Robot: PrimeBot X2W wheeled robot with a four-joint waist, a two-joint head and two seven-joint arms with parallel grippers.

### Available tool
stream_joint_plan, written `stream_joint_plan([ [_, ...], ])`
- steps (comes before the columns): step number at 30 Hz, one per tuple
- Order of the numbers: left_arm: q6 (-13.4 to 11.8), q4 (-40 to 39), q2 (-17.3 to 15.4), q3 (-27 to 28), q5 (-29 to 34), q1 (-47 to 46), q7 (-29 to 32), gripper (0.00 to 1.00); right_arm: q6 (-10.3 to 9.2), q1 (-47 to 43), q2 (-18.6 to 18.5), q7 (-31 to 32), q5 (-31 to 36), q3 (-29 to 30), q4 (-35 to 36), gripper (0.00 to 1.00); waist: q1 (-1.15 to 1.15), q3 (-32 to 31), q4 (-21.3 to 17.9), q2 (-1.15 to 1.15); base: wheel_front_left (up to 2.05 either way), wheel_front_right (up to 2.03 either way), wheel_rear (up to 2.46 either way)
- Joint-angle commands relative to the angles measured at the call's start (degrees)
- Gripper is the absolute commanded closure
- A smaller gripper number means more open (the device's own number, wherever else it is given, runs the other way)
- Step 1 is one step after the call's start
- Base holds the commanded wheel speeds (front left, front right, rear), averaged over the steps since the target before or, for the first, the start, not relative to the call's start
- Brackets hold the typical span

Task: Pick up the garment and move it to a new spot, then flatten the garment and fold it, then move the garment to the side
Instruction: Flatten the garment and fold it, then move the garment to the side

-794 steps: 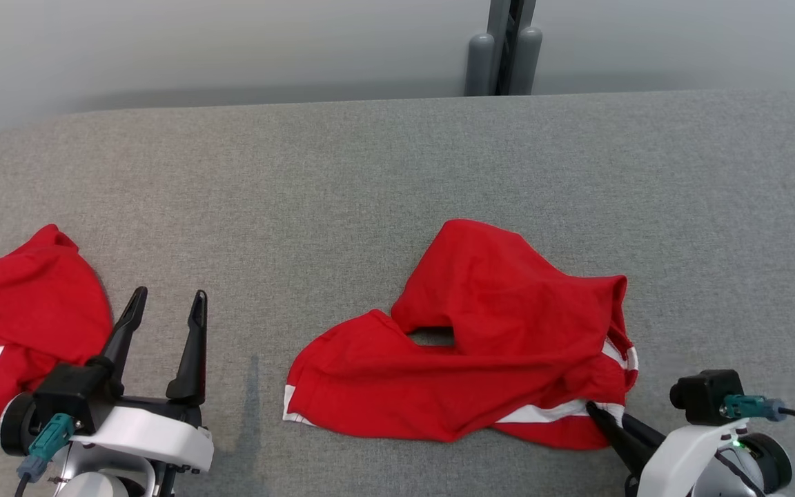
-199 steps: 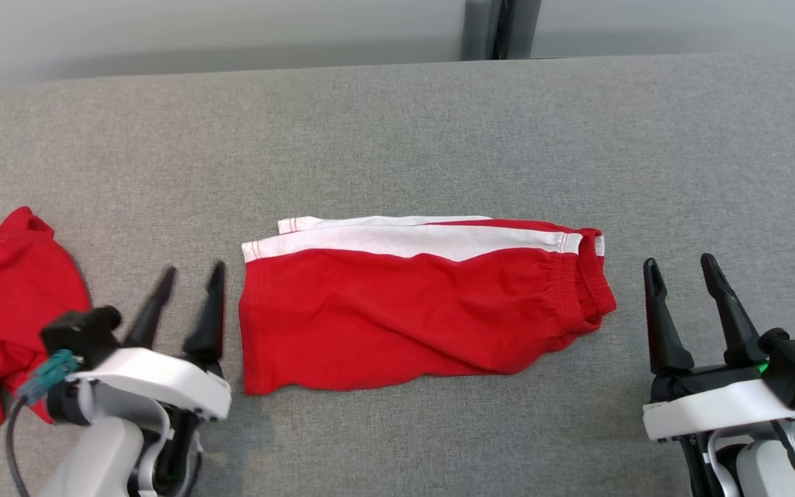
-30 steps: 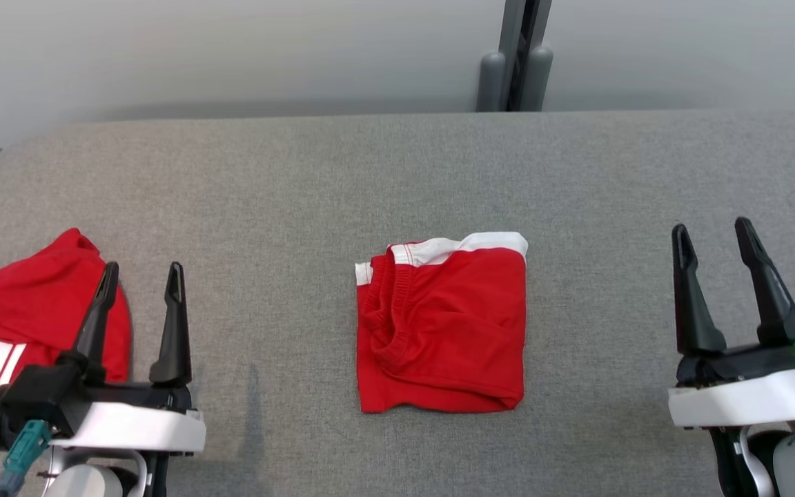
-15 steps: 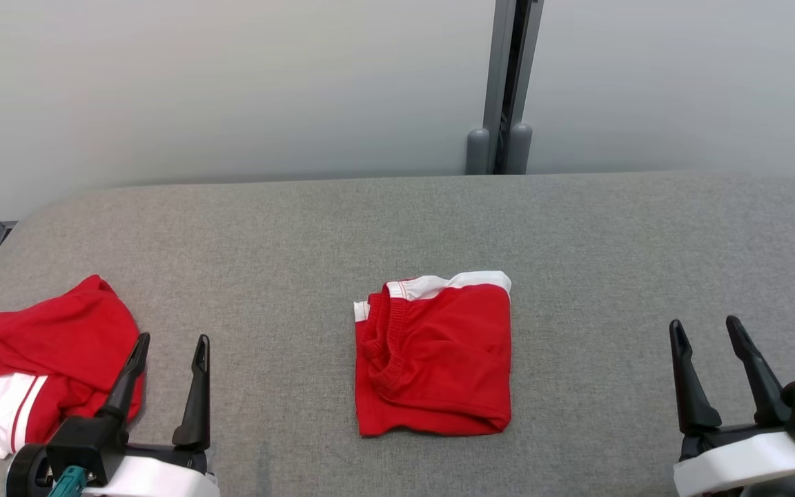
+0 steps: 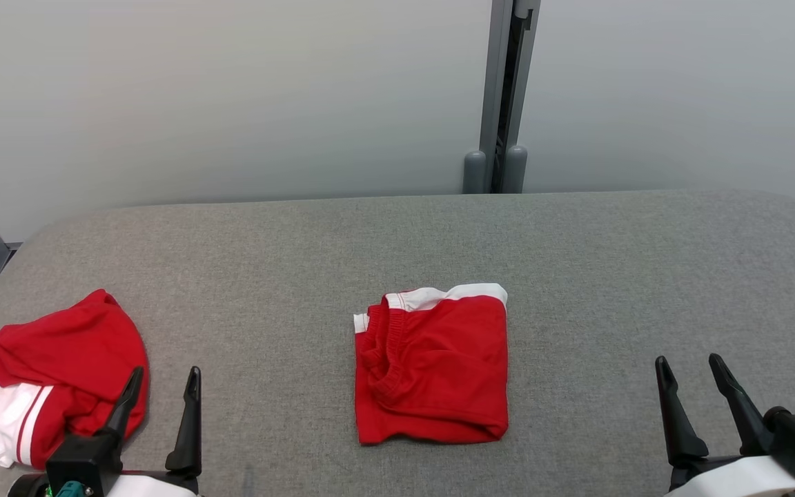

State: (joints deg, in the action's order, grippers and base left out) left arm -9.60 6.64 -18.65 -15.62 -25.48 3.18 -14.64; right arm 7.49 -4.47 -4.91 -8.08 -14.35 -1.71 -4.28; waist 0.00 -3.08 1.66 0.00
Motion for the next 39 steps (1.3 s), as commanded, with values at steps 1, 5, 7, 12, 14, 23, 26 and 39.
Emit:
stream_joint_plan([
  [1,0.24,0.34,-0.27,0.3,-0.57,0.35,0.04,0.0,0.01,-0.65,-0.02,0.18,-0.29,0.19,0.05,0.0,0.0,0.01,-0.01,0.0,0.0,0.0,0.0],
  [5,0.31,0.91,-0.37,0.35,-0.96,0.26,0.14,0.0,0.01,-0.77,0.15,0.48,0.0,0.45,0.06,0.0,0.0,0.13,-0.07,0.0,0.0,0.0,0.0],
  [7,0.32,1.02,-0.4,0.34,-0.96,0.17,0.1,0.0,0.01,-0.85,0.25,0.57,0.05,0.52,0.09,0.0,0.0,0.19,-0.07,0.0,0.0,0.0,0.0],
  [12,0.09,1.26,-0.53,0.4,-1.27,0.1,0.06,0.0,0.01,-0.67,0.5,0.57,0.26,0.68,0.23,0.0,0.0,0.23,-0.03,0.0,0.0,0.0,0.0],
  [14,0.09,1.38,-0.62,0.32,-1.36,0.03,0.07,0.0,0.01,-0.61,0.57,0.62,0.28,0.68,0.23,0.0,0.0,0.22,0.04,0.0,0.0,0.0,0.0],
  [23,-0.05,1.65,-0.71,0.02,-1.61,-0.18,0.02,0.0,0.01,-0.25,0.48,0.73,0.5,0.8,0.17,0.0,0.0,0.3,0.21,0.0,0.0,0.0,0.0],
  [26,-0.02,1.65,-0.76,-0.07,-1.64,-0.47,0.02,0.0,0.01,0.18,0.4,0.97,0.4,1.01,0.3,0.0,0.0,0.4,0.34,0.0,0.0,0.0,0.0],
  [39,0.81,0.28,-0.09,-1.46,-1.52,-3.79,0.41,0.0,0.01,9.08,-3.72,17.15,-6.31,-5.5,-3.77,0.0,0.0,5.13,3.65,0.0,0.0,0.0,0.0],
])
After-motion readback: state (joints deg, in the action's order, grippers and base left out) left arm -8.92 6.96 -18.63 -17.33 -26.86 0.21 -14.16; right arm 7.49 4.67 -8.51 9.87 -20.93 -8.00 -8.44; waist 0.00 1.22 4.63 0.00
